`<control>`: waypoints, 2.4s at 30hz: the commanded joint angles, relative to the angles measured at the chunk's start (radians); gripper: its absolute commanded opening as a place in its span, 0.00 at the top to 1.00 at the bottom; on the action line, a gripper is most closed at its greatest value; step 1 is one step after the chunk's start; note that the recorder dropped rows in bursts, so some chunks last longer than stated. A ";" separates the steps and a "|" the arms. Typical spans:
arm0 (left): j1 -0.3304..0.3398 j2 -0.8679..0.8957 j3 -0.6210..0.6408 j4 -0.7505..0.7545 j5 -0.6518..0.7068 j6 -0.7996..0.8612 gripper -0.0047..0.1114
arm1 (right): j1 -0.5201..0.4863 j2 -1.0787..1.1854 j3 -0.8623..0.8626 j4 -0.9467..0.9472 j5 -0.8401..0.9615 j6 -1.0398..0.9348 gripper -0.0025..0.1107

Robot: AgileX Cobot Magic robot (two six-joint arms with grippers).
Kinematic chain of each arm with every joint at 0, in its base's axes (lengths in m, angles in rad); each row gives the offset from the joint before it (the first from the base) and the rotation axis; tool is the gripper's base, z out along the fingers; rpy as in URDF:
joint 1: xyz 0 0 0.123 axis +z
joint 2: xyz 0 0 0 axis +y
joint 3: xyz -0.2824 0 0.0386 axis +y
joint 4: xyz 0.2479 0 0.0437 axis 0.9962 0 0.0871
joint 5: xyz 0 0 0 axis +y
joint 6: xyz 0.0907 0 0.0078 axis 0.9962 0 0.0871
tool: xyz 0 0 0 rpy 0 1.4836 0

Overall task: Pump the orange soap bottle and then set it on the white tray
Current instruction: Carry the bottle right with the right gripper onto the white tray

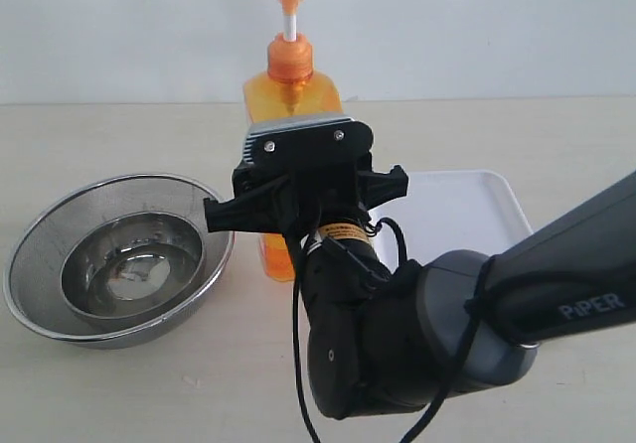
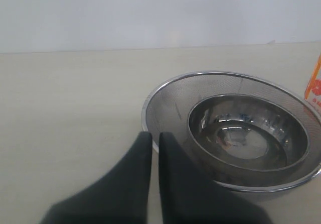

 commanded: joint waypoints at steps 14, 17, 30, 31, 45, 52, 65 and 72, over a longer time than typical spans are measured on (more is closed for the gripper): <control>0.003 -0.003 0.003 -0.005 0.000 0.006 0.92 | -0.006 -0.090 0.001 0.054 -0.078 -0.079 0.98; 0.003 -0.003 0.003 -0.005 0.000 0.006 0.92 | -0.020 -0.126 0.006 0.094 -0.078 -0.113 0.98; 0.003 -0.003 0.003 -0.005 0.000 0.006 0.92 | -0.228 -0.288 0.263 -0.078 -0.078 -0.037 0.98; 0.003 -0.003 0.003 -0.005 0.000 0.006 0.92 | -0.247 -0.288 0.272 -0.101 -0.078 -0.025 0.98; 0.003 -0.003 0.003 -0.005 0.000 0.006 0.92 | -0.415 -0.173 0.284 -0.283 -0.078 0.082 0.98; 0.003 -0.003 0.003 -0.005 0.000 0.006 0.92 | -0.421 -0.081 0.254 -0.289 -0.078 0.108 0.98; 0.003 -0.003 0.003 -0.005 0.000 0.006 0.92 | -0.421 -0.078 0.255 -0.159 -0.078 0.121 0.98; 0.003 -0.003 0.003 -0.005 0.000 0.006 0.92 | -0.421 -0.078 0.255 -0.145 -0.056 0.141 0.98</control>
